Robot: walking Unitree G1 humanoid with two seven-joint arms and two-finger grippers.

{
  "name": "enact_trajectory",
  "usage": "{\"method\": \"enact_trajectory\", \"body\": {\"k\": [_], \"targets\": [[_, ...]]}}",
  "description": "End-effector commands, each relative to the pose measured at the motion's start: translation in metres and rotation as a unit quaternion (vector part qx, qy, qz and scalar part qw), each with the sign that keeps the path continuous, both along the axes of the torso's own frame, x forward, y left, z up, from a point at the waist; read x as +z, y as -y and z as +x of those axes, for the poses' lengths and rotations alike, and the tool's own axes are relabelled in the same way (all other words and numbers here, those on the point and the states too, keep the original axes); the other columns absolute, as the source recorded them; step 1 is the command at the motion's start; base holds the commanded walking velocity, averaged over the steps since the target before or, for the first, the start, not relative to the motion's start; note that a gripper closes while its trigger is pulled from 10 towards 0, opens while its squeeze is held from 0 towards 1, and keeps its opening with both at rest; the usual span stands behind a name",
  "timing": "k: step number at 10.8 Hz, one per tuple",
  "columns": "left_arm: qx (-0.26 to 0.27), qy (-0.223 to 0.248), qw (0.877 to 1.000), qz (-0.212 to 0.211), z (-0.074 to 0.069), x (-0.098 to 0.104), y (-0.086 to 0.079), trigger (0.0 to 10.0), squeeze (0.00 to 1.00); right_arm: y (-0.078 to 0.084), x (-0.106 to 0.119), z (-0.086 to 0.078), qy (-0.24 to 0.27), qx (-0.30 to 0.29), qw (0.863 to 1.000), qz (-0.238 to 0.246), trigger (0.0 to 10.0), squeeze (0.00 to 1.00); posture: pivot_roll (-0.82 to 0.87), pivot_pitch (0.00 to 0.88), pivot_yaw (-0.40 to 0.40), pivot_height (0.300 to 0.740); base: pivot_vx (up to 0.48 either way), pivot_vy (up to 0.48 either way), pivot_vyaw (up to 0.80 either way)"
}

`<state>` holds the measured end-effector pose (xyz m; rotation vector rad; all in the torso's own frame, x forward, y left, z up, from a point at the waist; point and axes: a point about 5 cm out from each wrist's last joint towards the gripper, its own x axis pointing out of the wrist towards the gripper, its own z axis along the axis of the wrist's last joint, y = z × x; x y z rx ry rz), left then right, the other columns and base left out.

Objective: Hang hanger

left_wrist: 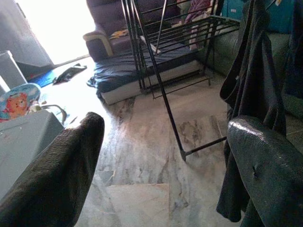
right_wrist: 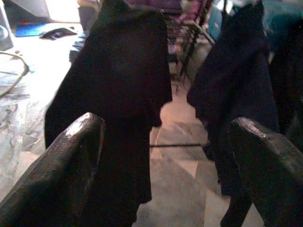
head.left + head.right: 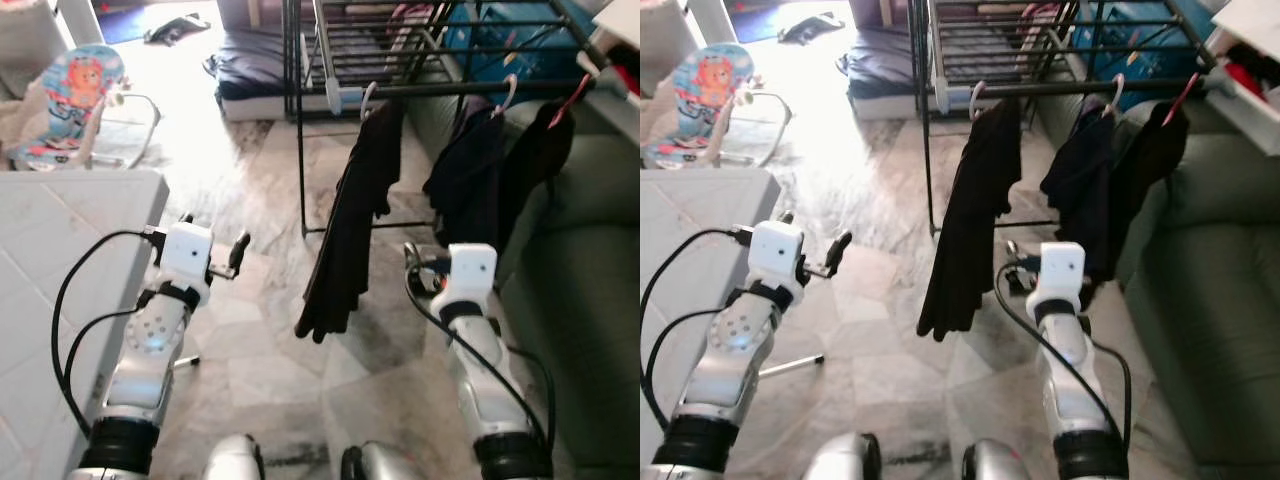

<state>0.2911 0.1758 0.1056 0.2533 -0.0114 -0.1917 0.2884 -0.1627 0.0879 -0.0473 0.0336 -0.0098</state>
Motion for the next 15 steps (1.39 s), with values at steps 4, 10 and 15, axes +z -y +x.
{"method": "enact_trajectory", "body": {"k": [4, 10, 15], "targets": [[-0.013, 0.004, 1.000, 0.011, 0.004, 0.004, 0.006, 10.0, 0.00, -0.006, 0.007, 0.009, 0.011, 0.016, 1.000, 0.007, 10.0, 0.00, -0.02, 0.120, -0.034, 0.740, 0.431, 0.000, 0.00], [-0.010, -0.014, 1.000, 0.024, 0.002, -0.005, 0.010, 10.0, 0.00, -0.015, 0.013, 0.010, 0.028, 0.046, 0.998, -0.008, 10.0, 0.00, -0.02, 0.128, -0.048, 0.740, 0.317, 0.217, 0.31], [-0.026, -0.023, 0.999, 0.026, 0.002, -0.007, 0.015, 10.0, 0.00, -0.009, 0.012, 0.010, 0.029, -0.008, 0.999, -0.033, 10.0, 0.00, -0.01, 0.133, -0.046, 0.740, 0.000, 0.000, 0.00]]}}
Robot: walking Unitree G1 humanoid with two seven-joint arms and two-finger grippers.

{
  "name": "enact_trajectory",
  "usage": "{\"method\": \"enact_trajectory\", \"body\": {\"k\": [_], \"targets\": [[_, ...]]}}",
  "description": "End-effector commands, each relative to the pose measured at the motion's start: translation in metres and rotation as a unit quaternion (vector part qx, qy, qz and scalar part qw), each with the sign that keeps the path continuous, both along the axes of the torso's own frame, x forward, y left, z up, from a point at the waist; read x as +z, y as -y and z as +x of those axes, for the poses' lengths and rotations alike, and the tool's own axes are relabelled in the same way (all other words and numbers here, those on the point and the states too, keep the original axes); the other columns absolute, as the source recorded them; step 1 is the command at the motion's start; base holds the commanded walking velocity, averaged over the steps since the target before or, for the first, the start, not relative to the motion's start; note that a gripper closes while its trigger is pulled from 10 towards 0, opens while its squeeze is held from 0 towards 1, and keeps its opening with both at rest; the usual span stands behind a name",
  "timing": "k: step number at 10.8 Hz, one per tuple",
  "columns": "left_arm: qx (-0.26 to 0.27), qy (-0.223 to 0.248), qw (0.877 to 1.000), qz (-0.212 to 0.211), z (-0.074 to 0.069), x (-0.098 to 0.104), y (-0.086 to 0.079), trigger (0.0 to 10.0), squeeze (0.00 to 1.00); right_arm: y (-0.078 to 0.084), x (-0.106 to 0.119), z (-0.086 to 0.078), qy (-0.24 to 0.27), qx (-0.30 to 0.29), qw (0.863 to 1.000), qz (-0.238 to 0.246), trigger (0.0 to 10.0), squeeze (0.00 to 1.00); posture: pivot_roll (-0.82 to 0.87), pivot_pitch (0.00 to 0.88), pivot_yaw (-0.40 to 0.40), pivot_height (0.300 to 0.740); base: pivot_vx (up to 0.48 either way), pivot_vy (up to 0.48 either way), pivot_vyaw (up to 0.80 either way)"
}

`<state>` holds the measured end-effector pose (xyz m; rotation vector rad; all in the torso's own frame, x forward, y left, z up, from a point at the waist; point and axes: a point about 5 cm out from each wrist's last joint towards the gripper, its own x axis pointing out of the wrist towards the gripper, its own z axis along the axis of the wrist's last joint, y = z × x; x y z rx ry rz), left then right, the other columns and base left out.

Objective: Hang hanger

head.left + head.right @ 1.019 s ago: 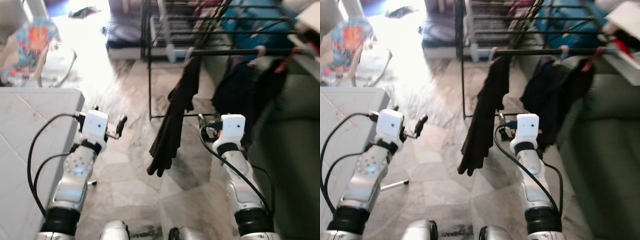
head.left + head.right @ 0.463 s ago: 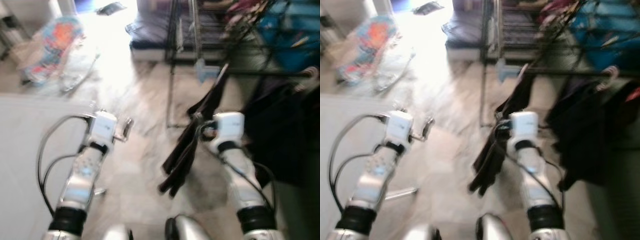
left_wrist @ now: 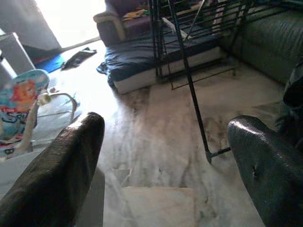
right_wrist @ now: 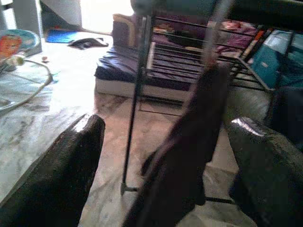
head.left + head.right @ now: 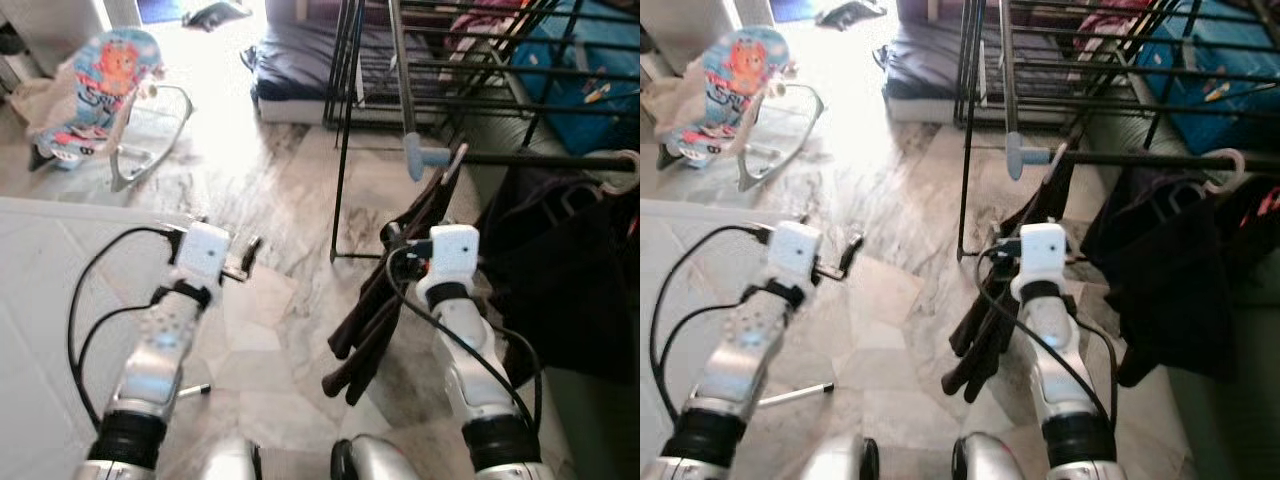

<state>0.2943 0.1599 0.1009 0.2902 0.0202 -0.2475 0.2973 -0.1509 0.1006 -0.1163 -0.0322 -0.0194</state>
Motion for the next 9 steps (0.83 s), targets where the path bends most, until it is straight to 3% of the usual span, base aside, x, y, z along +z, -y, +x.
{"method": "enact_trajectory", "body": {"k": [1, 2, 4, 5, 7, 8, 9], "targets": [[-0.001, -0.006, 1.000, 0.006, -0.001, -0.002, -0.001, 10.0, 0.00, 0.007, 0.001, 0.003, -0.001, -0.026, 1.000, -0.009, 10.0, 0.00, -0.01, 0.135, -0.046, 0.740, 0.000, 0.000, 0.00], [-0.003, -0.011, 1.000, 0.009, -0.001, -0.003, -0.001, 10.0, 0.00, 0.014, -0.002, 0.004, -0.013, -0.053, 0.998, -0.023, 10.0, 0.00, -0.01, 0.135, -0.046, 0.740, 0.000, 0.000, 0.00], [-0.009, -0.023, 1.000, 0.015, 0.000, -0.005, -0.001, 10.0, 0.00, 0.011, -0.021, 0.006, -0.075, -0.051, 0.996, 0.012, 10.0, 0.00, -0.01, 0.141, -0.041, 0.740, 0.000, 0.000, 0.00], [-0.004, -0.014, 1.000, 0.005, 0.000, -0.001, -0.002, 10.0, 0.00, 0.005, -0.033, 0.012, -0.121, -0.034, 0.992, 0.028, 10.0, 0.00, 0.00, 0.149, -0.037, 0.740, 0.000, 0.000, 0.00], [-0.005, -0.015, 1.000, 0.011, -0.003, -0.001, -0.003, 10.0, 0.00, 0.005, -0.035, 0.027, -0.139, -0.044, 0.989, 0.034, 10.0, 0.00, 0.02, 0.158, -0.039, 0.740, 0.000, 0.000, 0.00], [-0.004, -0.014, 1.000, 0.014, -0.004, -0.001, -0.003, 10.0, 0.00, 0.012, -0.036, 0.031, -0.148, -0.063, 0.986, 0.029, 10.0, 0.00, 0.02, 0.158, -0.039, 0.740, 0.000, 0.000, 0.00], [-0.002, -0.014, 1.000, 0.013, -0.005, -0.001, -0.003, 10.0, 0.00, 0.036, -0.040, 0.031, -0.166, -0.121, 0.979, 0.009, 10.0, 0.00, 0.03, 0.161, -0.043, 0.740, 0.000, 0.000, 0.00]]}}
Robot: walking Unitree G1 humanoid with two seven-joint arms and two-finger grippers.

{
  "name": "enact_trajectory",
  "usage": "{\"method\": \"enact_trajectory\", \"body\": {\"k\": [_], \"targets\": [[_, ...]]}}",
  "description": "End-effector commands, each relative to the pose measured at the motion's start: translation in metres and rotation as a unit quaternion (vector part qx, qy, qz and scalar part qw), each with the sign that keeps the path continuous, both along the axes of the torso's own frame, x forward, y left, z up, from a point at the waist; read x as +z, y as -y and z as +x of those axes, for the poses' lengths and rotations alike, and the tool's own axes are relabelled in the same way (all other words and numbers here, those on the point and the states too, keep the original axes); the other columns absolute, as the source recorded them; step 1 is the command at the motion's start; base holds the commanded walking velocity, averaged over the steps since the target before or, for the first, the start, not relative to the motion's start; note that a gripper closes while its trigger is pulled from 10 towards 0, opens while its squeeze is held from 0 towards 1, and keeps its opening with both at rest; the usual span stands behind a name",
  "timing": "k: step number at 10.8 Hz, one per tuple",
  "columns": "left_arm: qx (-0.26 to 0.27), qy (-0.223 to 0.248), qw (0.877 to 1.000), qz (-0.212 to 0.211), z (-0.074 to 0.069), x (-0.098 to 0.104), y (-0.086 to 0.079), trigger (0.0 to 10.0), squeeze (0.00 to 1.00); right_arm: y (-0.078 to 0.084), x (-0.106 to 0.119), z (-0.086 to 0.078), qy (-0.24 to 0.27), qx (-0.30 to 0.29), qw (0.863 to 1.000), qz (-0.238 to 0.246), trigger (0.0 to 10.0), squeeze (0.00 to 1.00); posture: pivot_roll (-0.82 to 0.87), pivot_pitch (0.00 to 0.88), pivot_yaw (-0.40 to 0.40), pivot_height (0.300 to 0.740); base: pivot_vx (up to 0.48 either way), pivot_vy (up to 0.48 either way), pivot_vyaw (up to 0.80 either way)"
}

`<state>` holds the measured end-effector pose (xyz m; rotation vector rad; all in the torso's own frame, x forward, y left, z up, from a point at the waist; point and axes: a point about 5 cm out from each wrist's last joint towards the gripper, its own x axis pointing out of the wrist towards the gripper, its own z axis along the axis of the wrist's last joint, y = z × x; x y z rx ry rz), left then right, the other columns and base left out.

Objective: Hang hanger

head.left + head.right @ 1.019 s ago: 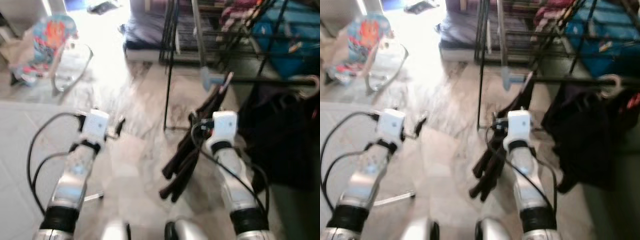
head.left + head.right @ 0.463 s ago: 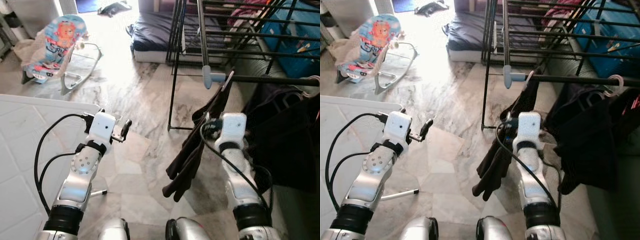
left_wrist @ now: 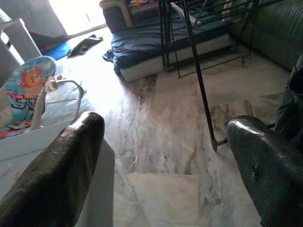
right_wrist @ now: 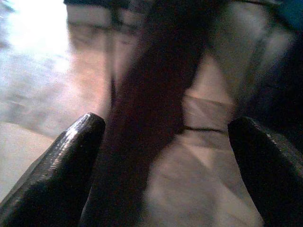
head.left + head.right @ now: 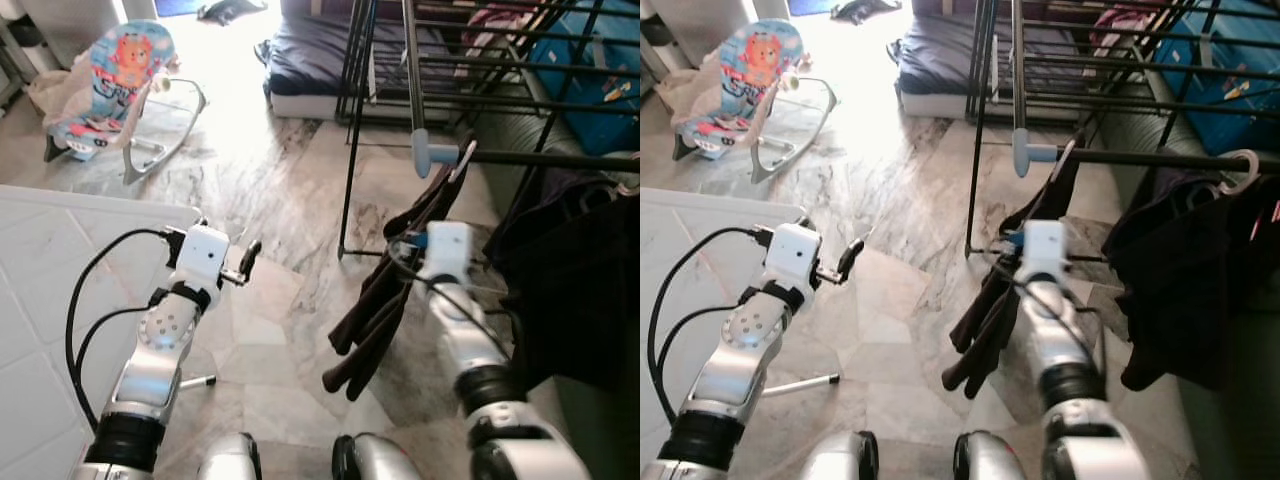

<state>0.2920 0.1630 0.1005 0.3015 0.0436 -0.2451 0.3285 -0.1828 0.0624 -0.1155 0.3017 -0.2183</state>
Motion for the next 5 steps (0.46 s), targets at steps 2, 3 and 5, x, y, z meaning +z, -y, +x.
{"method": "enact_trajectory", "body": {"k": [2, 3, 5], "targets": [[-0.007, -0.009, 1.000, 0.006, -0.003, -0.002, 0.001, 10.0, 0.00, 0.034, 0.000, -0.004, -0.007, -0.065, 0.997, -0.029, 10.0, 0.00, 0.02, 0.166, -0.039, 0.740, 0.000, 0.000, 0.00], [-0.009, -0.010, 1.000, 0.005, -0.003, -0.002, 0.001, 10.0, 0.00, 0.038, 0.001, -0.004, -0.001, -0.071, 0.997, -0.022, 10.0, 0.00, 0.01, 0.167, -0.037, 0.740, 0.000, 0.000, 0.00], [-0.013, -0.015, 1.000, 0.006, -0.003, -0.004, 0.002, 10.0, 0.00, 0.034, 0.009, 0.002, 0.028, -0.040, 0.999, -0.011, 10.0, 0.00, 0.01, 0.168, -0.034, 0.740, 0.000, 0.000, 0.00]]}}
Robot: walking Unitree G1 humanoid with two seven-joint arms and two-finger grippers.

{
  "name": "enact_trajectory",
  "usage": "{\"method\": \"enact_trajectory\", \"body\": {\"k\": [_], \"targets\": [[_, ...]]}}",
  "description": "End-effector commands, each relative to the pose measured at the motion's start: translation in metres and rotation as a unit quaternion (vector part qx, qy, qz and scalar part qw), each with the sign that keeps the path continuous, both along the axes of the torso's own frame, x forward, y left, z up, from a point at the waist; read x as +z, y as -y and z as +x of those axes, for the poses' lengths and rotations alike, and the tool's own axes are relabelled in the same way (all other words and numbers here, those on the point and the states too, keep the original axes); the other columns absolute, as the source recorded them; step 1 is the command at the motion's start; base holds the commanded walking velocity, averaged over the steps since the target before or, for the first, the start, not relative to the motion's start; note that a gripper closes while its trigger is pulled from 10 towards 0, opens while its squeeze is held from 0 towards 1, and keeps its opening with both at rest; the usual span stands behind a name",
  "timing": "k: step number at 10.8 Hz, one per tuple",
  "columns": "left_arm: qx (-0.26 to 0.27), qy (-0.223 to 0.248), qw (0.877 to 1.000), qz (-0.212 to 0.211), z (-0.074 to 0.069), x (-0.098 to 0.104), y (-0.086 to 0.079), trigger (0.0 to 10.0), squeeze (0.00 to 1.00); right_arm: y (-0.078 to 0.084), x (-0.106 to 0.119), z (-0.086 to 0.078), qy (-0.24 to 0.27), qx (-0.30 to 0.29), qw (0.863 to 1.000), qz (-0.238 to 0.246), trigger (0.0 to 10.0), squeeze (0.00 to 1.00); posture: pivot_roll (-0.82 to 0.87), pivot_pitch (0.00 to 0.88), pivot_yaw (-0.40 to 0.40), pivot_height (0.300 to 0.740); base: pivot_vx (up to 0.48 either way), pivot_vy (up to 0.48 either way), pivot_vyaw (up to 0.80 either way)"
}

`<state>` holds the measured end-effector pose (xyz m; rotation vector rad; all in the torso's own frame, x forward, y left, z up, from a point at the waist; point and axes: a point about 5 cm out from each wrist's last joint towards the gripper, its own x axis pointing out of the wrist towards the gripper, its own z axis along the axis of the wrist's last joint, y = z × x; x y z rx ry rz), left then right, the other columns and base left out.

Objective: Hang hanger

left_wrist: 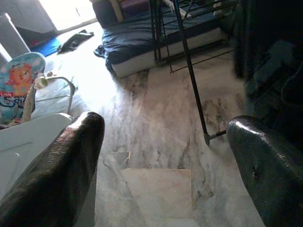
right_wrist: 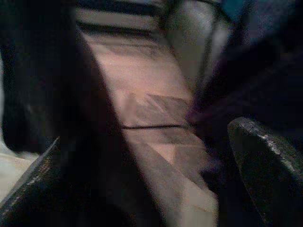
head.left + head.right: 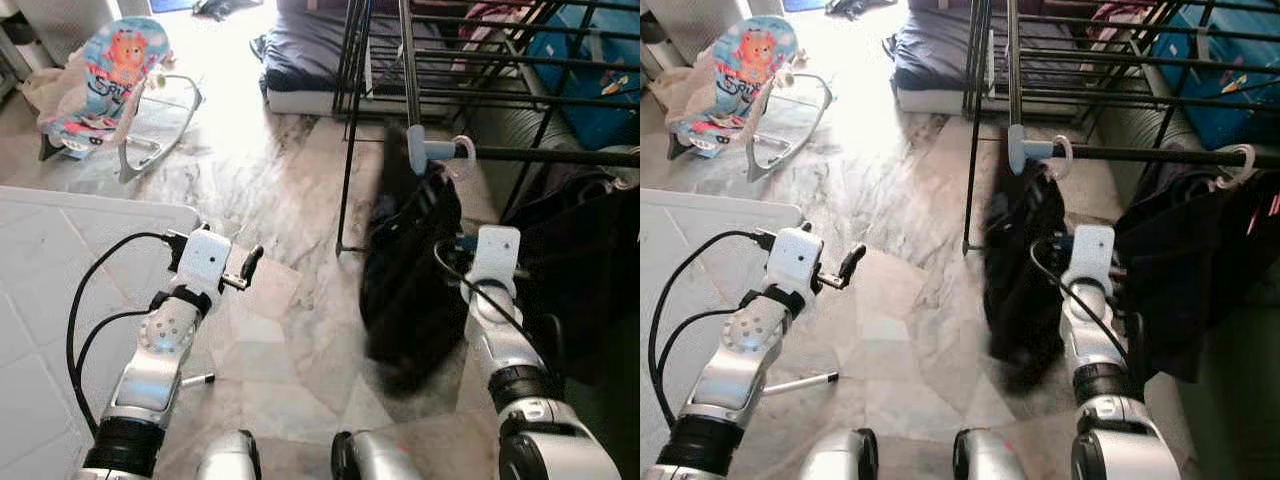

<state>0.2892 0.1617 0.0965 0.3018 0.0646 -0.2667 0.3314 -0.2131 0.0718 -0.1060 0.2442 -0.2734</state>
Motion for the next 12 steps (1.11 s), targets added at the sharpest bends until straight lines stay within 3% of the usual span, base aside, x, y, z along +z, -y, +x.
{"method": "enact_trajectory", "body": {"k": [1, 2, 4, 5, 6, 9, 12], "targets": [[-0.004, -0.004, 1.000, 0.005, -0.001, 0.000, 0.001, 10.0, 0.00, -0.011, 0.000, 0.004, 0.000, 0.041, 0.999, 0.013, 10.0, 0.00, 0.01, 0.168, -0.034, 0.740, 0.000, 0.000, 0.00], [-0.003, -0.005, 1.000, 0.005, 0.000, 0.000, 0.001, 10.0, 0.00, -0.021, -0.001, 0.008, -0.012, 0.093, 0.995, 0.015, 10.0, 0.00, 0.02, 0.167, -0.038, 0.740, 0.000, 0.000, 0.00], [-0.002, -0.006, 1.000, 0.007, 0.000, -0.001, 0.001, 10.0, 0.00, -0.017, 0.002, 0.014, -0.021, 0.118, 0.993, 0.014, 10.0, 0.00, 0.02, 0.163, -0.040, 0.740, 0.000, 0.000, 0.00], [-0.003, -0.007, 1.000, 0.008, 0.001, 0.000, 0.002, 10.0, 0.00, -0.012, 0.003, 0.018, -0.037, 0.135, 0.990, 0.025, 1.9, 0.00, 0.02, 0.163, -0.040, 0.740, 0.000, 0.000, 0.00], [-0.003, -0.007, 1.000, 0.009, 0.001, -0.001, 0.002, 10.0, 0.00, -0.009, 0.006, 0.021, -0.040, 0.138, 0.989, 0.025, 0.0, 0.00, 0.02, 0.160, -0.040, 0.740, 0.000, 0.000, 0.00], [-0.003, -0.007, 1.000, 0.015, 0.002, -0.001, 0.002, 10.0, 0.00, -0.010, 0.014, 0.029, -0.037, 0.155, 0.987, 0.019, 0.0, 0.00, 0.02, 0.155, -0.042, 0.740, 0.000, 0.000, 0.00], [-0.003, -0.014, 1.000, 0.013, 0.002, -0.004, 0.003, 10.0, 0.00, -0.009, 0.001, 0.020, -0.033, 0.151, 0.988, 0.026, 0.0, 0.00, 0.02, 0.154, -0.045, 0.740, 0.000, 0.000, 0.00]]}}
